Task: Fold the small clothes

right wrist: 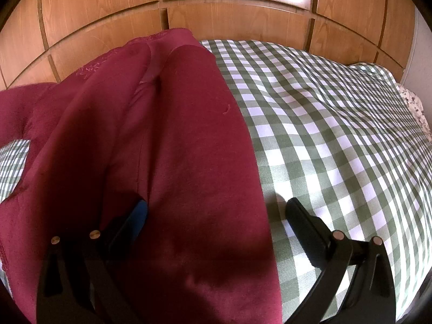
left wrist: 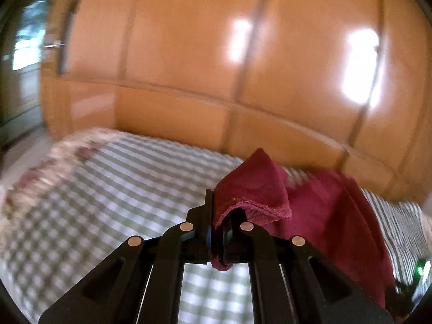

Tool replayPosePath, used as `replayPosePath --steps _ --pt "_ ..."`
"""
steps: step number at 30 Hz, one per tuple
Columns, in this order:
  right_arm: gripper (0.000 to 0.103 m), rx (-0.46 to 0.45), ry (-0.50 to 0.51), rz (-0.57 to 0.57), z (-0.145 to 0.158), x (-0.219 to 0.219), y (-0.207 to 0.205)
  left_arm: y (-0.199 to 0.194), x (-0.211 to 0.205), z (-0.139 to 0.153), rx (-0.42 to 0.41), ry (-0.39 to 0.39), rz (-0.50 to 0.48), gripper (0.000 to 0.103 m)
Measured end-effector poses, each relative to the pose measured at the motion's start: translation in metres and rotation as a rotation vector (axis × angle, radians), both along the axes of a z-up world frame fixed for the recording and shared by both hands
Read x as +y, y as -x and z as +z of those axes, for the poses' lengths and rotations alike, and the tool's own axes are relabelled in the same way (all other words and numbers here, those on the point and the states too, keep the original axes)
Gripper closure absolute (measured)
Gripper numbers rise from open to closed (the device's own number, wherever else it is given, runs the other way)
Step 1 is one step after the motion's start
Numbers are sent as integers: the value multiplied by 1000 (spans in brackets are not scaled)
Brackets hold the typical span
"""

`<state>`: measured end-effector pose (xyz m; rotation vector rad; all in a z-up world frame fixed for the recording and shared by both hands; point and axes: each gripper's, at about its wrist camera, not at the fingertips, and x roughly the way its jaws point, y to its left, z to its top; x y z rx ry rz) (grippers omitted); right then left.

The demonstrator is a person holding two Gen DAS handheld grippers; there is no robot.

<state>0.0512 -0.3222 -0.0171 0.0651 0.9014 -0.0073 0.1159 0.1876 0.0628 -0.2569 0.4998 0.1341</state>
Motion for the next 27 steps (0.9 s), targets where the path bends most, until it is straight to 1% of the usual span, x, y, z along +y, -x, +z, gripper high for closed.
replayPosePath --steps 3,5,11,16,18,19,20,22,23,25,26,27 --pt "2 0 0 0 0 0 0 -2 34 11 -6 -5 80 100" --pt "2 0 0 0 0 0 0 -6 53 15 3 -17 125 100" --pt "2 0 0 0 0 0 0 -21 102 15 51 -64 245 100" --pt "2 1 1 1 0 0 0 -32 145 19 75 -66 347 102" --pt "2 1 2 1 0 0 0 -38 154 20 79 -86 364 102" --pt "2 1 1 1 0 0 0 -42 155 19 82 -119 372 102" --pt "2 1 1 1 0 0 0 -44 154 17 88 -131 367 102" --pt "2 1 1 1 0 0 0 -52 148 7 129 -138 338 102" --pt "2 1 2 1 0 0 0 -54 143 1 149 -145 331 99" --pt "2 1 2 1 0 0 0 -54 131 -10 172 -147 297 71" --pt "2 1 1 1 0 0 0 -53 124 -15 181 -149 288 31" --pt "2 1 0 1 0 0 0 -49 117 -18 171 -149 287 14"
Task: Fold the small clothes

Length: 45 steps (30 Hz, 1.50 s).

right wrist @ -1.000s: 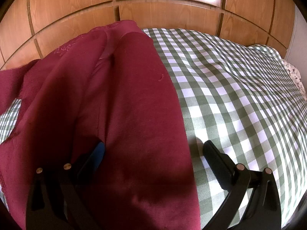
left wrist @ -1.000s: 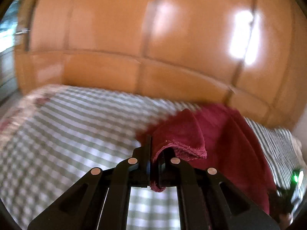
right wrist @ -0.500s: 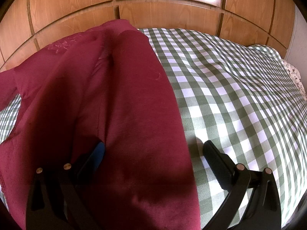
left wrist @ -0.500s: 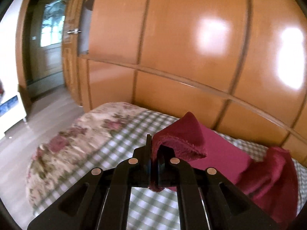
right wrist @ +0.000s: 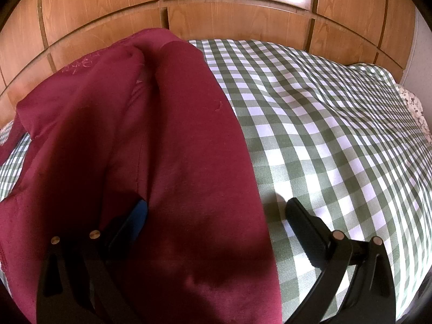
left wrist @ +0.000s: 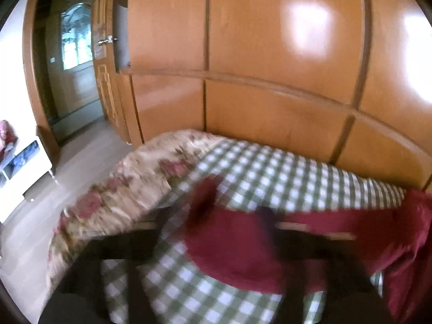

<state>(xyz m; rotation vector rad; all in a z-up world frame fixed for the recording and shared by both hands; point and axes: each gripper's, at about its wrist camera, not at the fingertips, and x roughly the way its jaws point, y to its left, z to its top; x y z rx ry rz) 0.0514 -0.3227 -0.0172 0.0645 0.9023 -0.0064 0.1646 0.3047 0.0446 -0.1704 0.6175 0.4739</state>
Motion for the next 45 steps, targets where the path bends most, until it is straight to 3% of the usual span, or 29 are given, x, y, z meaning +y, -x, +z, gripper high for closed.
replayPosePath --steps 2,7,9,12,15,17,20,23,27,32,34,36,38,41,45 --pt "2 0 1 0 0 0 0 13 -20 -6 -66 8 -35 14" --pt "2 4 9 0 -1 0 0 31 -86 -26 -52 103 -241 13" --pt "2 12 18 0 -1 1 -1 39 -113 -35 -50 178 -316 13" --pt "2 26 16 1 -1 1 -3 52 -157 -60 -14 361 -420 13" --pt "2 50 -32 15 0 -6 -7 60 -188 -82 11 479 -484 13" --pt "2 38 -128 36 8 -22 -3 66 -204 -100 27 510 -507 13" --pt "2 -29 -213 1 25 -54 15 72 -212 -104 17 486 -519 13" --pt "21 -45 -232 -8 38 -83 35 73 -206 -106 -3 528 -526 13" --pt "45 54 -308 39 33 -103 58 78 -203 -107 -14 533 -528 13" --pt "55 162 -344 197 15 -77 84 80 -202 -107 -17 530 -527 13" --pt "59 153 -283 223 12 -63 90 81 -202 -107 -16 527 -527 13" --pt "90 136 -163 255 13 -48 94 82 -202 -107 -13 525 -526 13" --pt "97 144 -140 270 16 -48 92 83 -203 -106 -12 519 -524 13" --pt "97 137 -51 267 23 -55 83 83 -203 -106 -12 518 -524 13" --pt "97 89 158 188 33 -88 66 83 -203 -107 -11 518 -524 13"
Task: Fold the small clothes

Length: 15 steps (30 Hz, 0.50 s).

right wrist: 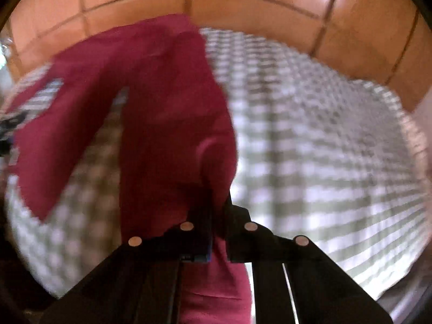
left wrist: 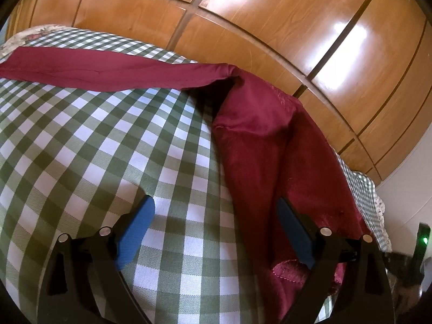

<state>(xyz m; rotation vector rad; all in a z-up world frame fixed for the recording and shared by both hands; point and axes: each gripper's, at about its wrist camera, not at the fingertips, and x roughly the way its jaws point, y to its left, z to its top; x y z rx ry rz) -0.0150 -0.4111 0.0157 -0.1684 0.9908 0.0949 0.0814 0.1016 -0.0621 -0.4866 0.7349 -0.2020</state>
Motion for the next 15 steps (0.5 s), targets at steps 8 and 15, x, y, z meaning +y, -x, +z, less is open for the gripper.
replayPosePath --steps 8,15 --pt "97 -73 239 -226 13 -93 -78 0 0 -1 0 0 -2 12" --pt "97 -145 413 -442 15 -145 -151 -4 -4 -3 0 -8 -19 6"
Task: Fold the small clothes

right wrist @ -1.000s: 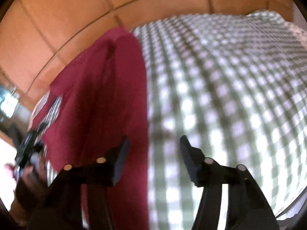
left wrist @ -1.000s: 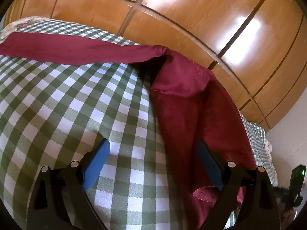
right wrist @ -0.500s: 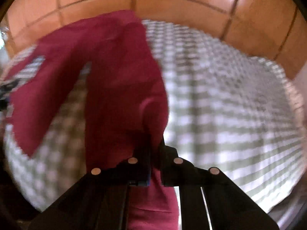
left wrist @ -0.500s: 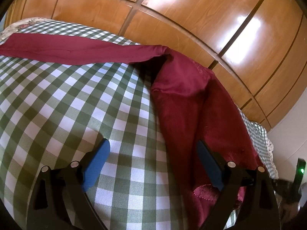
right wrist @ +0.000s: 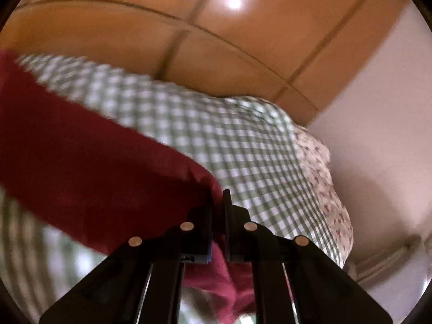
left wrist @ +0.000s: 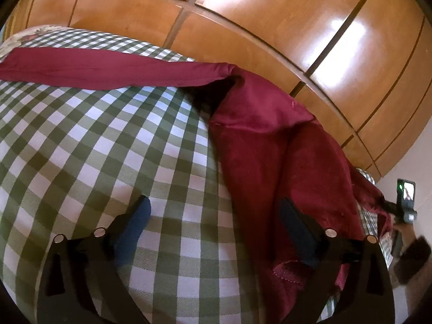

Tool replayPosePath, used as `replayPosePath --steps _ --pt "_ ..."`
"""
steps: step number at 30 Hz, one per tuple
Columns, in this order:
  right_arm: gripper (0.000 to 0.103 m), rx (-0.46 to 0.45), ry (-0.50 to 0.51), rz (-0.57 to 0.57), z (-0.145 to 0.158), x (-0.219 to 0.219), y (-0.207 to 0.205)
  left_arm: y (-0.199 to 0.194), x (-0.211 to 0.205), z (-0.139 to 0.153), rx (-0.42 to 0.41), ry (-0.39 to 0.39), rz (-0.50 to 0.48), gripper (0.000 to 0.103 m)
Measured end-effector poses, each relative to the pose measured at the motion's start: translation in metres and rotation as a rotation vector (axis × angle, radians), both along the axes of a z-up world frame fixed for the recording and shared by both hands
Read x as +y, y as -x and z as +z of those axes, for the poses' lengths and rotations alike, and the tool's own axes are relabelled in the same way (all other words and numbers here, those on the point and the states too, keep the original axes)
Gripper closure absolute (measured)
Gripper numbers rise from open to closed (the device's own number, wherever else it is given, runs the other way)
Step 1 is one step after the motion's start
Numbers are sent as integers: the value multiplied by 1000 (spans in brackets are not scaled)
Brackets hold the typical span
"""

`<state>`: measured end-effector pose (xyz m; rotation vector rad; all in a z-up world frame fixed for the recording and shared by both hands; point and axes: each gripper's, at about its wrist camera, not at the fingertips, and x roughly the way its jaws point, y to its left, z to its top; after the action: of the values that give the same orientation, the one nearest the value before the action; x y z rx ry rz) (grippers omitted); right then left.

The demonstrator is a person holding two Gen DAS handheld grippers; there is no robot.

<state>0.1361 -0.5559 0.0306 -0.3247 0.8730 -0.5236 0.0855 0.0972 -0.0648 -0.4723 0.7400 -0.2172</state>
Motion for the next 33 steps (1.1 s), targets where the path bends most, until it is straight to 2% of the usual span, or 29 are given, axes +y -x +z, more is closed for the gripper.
replayPosePath --steps 2,4,6,9,11,14,16,17,19,23,26,27,28,29,31,33 --pt "94 -15 -58 -87 -4 -21 -13 -2 -2 -1 1 -5 -8 4" --pt "78 -2 -122 -145 -17 -33 -22 -4 -3 -1 2 -10 -12 4" --pt "45 21 -175 -166 -32 -37 -25 -6 -4 -2 2 -12 -14 4" --pt "37 -48 -282 -141 -42 -21 -7 -7 -4 -3 1 -10 -17 4" --pt "34 -136 -355 -90 -35 3 17 -9 -4 -4 0 -8 -19 4" --pt "34 -212 -560 35 -25 40 41 -9 -3 -4 -2 -1 -21 4" --pt "35 -206 -775 144 -27 67 58 -9 -2 -4 -2 0 -22 4" --pt "39 -182 -875 198 -30 83 66 -9 -2 -4 -2 2 -22 4" --pt "46 -107 -1014 302 -37 119 76 -9 -1 -4 -4 8 -23 4" --pt "46 53 -1272 471 -58 183 95 -7 2 -4 -11 28 -25 4" --pt "49 95 -1350 510 -67 214 104 -5 5 -4 -18 39 -21 4" --pt "62 93 -1355 519 -67 218 105 -4 5 -3 -20 43 -19 4" --pt "71 101 -1366 535 -67 225 106 -3 6 -3 -21 45 -18 4" --pt "85 107 -1376 539 -67 229 108 -2 6 -3 -23 47 -17 4" --pt "93 89 -1388 528 -64 227 109 2 8 -2 -27 53 -13 4" --pt "95 58 -1383 525 -59 222 116 7 8 0 -29 58 -10 4"
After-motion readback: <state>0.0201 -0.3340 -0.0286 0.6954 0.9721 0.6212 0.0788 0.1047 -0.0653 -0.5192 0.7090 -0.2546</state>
